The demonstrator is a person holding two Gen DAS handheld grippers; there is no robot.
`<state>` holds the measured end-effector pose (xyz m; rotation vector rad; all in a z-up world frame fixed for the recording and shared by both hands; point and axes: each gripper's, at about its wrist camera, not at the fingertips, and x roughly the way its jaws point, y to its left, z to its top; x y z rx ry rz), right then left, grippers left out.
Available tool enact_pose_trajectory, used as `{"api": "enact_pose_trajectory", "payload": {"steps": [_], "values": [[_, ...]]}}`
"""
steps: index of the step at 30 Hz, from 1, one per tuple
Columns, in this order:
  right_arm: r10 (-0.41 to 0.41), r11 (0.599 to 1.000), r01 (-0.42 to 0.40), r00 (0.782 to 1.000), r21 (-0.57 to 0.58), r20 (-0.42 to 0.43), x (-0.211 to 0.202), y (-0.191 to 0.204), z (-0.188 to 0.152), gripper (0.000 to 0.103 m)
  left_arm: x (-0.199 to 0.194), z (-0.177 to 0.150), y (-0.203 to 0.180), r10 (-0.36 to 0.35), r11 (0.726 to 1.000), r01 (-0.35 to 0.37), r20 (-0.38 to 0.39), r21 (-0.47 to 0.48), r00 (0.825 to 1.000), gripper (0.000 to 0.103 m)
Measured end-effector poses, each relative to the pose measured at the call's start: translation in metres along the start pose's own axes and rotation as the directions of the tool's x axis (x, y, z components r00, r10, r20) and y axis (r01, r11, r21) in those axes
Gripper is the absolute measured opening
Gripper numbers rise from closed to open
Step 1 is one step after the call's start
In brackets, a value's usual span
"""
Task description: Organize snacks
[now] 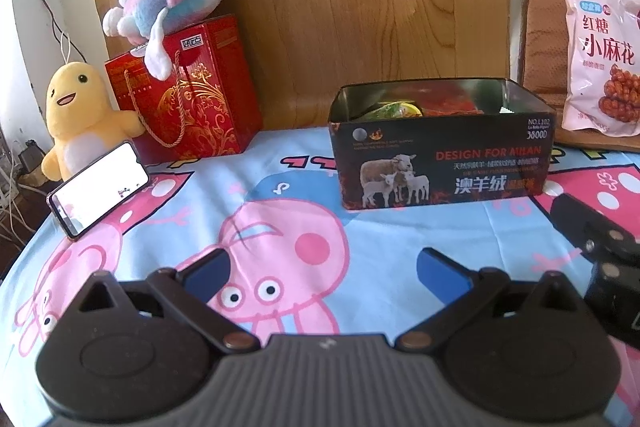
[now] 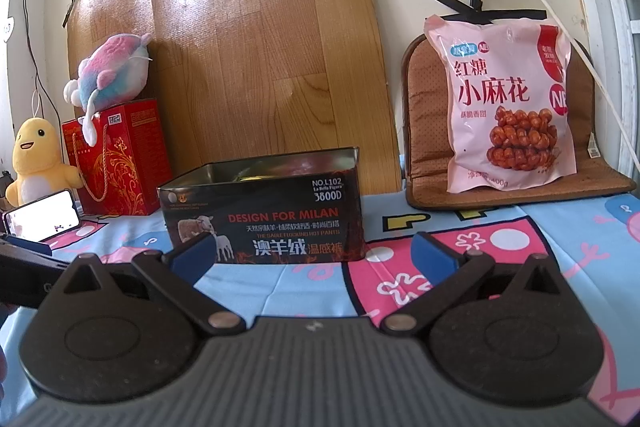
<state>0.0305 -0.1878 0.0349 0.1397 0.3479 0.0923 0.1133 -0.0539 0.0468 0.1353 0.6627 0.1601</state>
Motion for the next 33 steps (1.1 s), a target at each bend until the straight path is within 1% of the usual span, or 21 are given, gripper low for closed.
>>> {"api": "enact_pose_trajectory", "payload": {"steps": [22, 33], "values": [[0.000, 1.000, 0.000, 1.000, 0.004, -0.003, 0.0006, -0.0004, -0.0004, 0.103, 0.0049, 0.0007, -0.0008, -0.023, 1.000, 0.023, -0.042, -0.014, 0.999, 0.103], [0.002, 1.000, -0.002, 1.000, 0.023, -0.010, 0.0018, -0.0031, -0.0006, 0.103, 0.0064, 0.0017, -0.0016, -0.024, 1.000, 0.023, -0.050, -0.011, 0.998, 0.103]]}}
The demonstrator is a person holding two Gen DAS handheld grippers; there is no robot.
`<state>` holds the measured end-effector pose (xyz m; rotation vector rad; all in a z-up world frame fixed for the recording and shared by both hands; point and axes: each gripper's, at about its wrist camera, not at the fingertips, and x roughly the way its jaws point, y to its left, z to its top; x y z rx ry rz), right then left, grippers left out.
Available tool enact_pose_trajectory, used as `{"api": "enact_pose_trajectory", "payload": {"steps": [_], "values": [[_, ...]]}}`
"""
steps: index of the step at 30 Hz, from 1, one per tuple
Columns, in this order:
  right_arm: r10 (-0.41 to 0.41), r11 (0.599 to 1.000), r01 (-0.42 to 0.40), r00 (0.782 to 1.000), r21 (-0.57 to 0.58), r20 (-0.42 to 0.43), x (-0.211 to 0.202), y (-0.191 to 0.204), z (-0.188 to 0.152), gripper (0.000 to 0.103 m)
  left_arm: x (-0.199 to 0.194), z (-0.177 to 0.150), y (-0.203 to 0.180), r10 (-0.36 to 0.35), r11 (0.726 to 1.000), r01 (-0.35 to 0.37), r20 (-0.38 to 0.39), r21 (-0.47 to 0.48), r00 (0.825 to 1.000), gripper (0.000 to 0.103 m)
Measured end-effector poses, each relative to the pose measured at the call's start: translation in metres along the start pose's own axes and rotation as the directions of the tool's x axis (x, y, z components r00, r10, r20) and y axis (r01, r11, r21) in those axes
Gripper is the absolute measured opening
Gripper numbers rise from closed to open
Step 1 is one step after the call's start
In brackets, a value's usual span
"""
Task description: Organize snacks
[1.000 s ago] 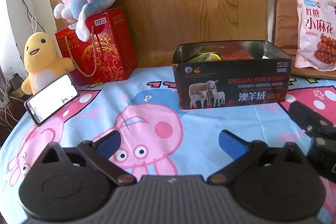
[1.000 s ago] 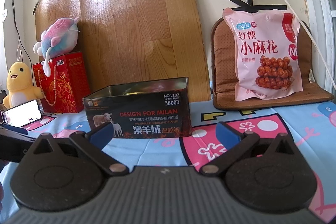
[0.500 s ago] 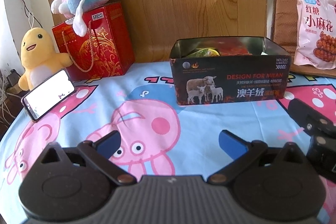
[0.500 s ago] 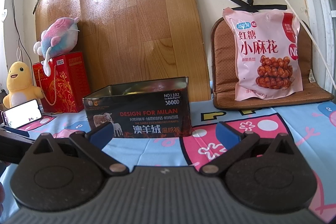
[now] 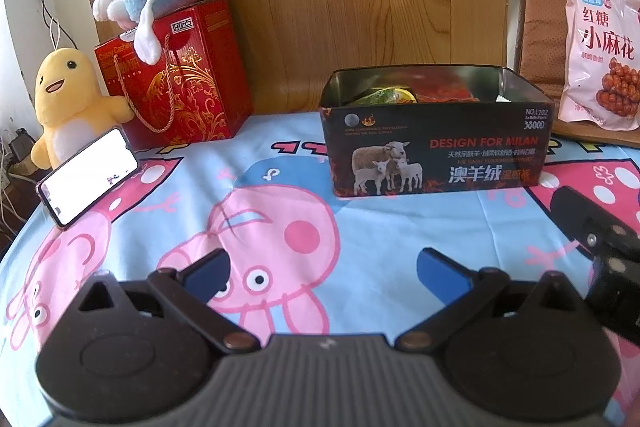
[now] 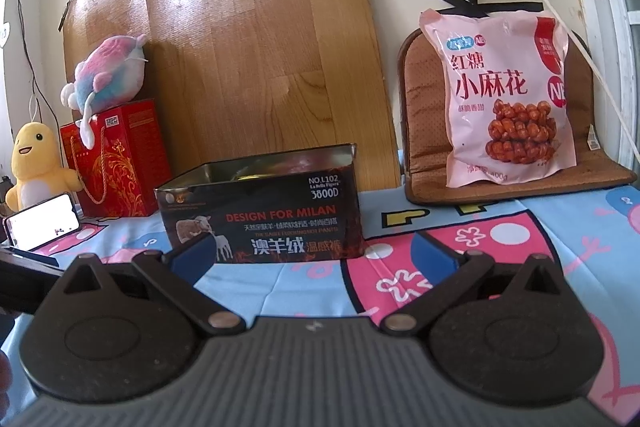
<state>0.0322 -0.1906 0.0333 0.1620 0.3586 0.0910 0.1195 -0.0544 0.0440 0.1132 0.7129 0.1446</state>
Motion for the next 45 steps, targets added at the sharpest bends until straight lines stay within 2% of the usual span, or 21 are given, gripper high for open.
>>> {"api": "enact_pose_trajectory", "payload": {"steps": [45], "values": [[0.000, 1.000, 0.000, 1.000, 0.000, -0.003, -0.0001, 0.0003, 0.0002, 0.103, 0.0002, 0.0002, -0.0007, 0.014, 1.000, -0.014, 0.010, 0.017, 1.000, 0.103]]}}
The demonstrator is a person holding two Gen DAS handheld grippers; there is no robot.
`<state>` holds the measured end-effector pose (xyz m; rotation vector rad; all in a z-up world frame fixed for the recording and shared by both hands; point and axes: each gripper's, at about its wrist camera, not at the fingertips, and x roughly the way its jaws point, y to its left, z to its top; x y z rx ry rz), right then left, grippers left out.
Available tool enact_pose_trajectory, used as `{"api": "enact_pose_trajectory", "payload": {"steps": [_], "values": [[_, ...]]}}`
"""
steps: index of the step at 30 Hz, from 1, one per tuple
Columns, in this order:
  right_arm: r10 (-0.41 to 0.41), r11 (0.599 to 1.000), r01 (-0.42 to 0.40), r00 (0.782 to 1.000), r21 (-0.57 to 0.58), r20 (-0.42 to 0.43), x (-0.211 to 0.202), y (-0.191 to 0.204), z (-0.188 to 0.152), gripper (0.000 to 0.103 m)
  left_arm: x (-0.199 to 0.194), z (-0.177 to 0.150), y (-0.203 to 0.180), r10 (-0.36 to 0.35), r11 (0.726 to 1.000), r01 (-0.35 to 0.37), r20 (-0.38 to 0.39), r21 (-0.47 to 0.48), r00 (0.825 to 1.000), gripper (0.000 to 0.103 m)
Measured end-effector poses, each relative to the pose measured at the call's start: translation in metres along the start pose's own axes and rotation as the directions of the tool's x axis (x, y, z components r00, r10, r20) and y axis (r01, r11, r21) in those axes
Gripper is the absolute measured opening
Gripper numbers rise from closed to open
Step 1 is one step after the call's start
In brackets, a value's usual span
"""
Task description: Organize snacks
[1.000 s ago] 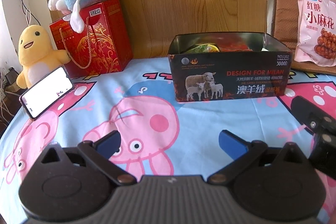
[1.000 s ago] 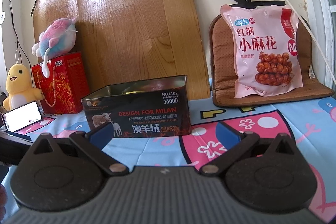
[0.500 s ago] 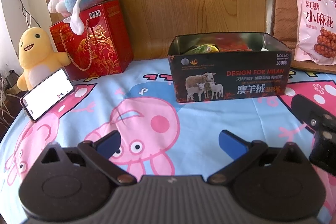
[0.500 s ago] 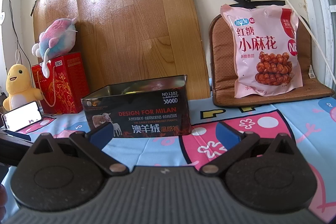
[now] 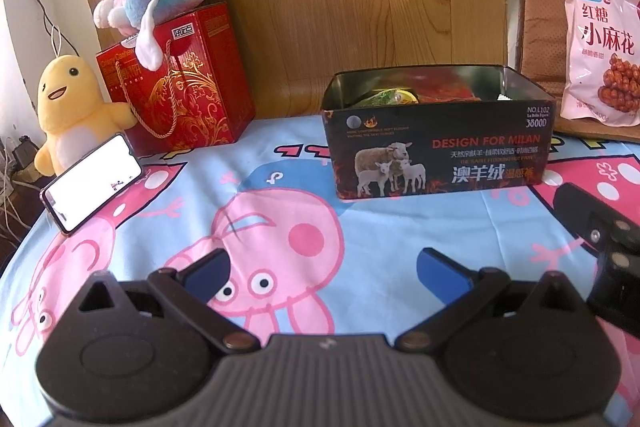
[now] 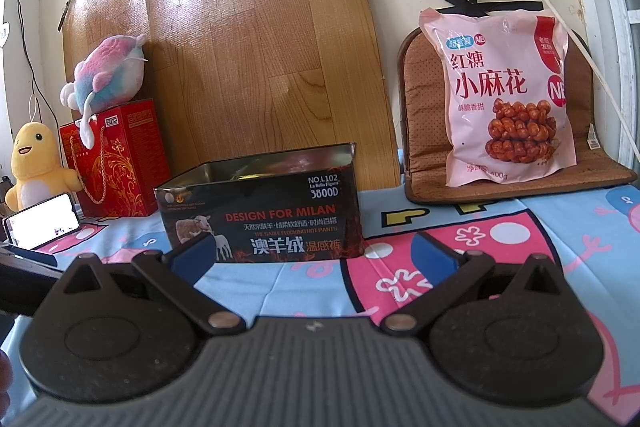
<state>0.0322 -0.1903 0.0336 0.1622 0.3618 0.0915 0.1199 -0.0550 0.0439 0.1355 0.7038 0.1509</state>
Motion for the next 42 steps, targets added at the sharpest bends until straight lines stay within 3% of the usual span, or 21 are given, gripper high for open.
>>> {"api": "enact_pose_trajectory", "payload": {"steps": [42], "values": [[0.000, 1.000, 0.000, 1.000, 0.000, -0.001, -0.0004, 0.0000, 0.0000, 0.103, 0.0016, -0.0012, -0.0010, 0.005, 1.000, -0.005, -0.009, 0.004, 1.000, 0.103]]}}
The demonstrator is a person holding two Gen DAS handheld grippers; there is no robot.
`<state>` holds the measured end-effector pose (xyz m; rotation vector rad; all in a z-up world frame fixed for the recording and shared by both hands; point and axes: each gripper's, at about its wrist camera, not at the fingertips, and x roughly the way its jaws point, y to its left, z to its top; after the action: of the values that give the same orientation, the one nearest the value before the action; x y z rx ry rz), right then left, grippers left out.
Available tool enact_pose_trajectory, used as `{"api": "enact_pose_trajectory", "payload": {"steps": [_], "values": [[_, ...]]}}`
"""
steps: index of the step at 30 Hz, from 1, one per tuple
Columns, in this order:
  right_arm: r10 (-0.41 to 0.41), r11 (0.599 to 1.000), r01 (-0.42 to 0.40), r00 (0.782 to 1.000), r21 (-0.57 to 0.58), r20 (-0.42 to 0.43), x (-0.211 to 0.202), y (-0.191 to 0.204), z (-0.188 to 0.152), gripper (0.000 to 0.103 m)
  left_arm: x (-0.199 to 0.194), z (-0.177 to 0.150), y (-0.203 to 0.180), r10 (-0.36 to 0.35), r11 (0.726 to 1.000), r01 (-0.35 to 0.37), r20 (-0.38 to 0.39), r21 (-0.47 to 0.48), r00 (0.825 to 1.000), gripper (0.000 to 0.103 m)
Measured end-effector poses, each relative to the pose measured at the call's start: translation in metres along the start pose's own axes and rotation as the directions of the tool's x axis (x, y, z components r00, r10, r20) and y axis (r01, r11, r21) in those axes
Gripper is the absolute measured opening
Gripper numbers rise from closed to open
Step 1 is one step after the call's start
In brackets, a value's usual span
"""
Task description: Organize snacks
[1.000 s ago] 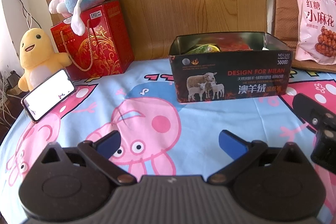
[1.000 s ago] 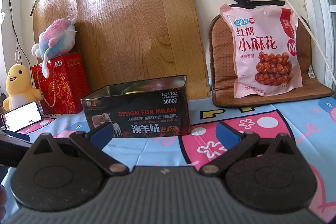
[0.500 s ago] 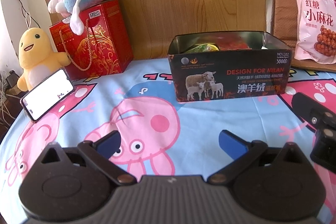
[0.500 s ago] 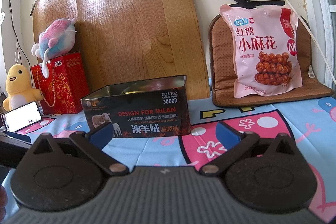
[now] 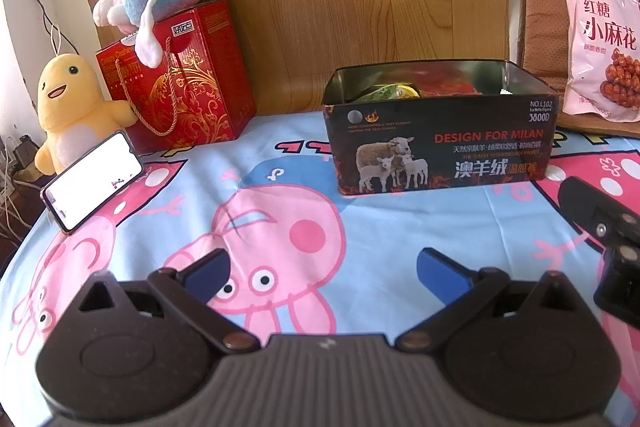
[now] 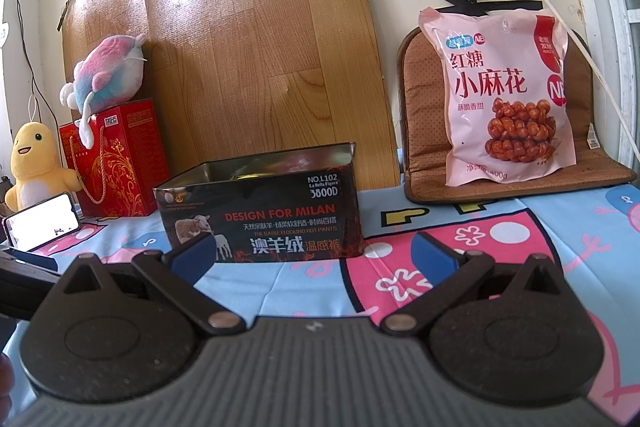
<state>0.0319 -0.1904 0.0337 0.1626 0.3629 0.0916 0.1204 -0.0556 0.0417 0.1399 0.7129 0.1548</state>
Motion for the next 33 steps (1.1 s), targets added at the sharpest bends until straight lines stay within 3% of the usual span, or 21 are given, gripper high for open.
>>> {"api": "enact_pose_trajectory", "payload": {"steps": [33], "values": [[-0.003, 1.000, 0.003, 1.000, 0.021, -0.007, 0.0013, -0.0027, 0.0000, 0.103, 0.0021, -0.0008, -0.0036, 0.039, 0.998, -0.040, 0.019, 0.046, 0.999, 0.103]]}}
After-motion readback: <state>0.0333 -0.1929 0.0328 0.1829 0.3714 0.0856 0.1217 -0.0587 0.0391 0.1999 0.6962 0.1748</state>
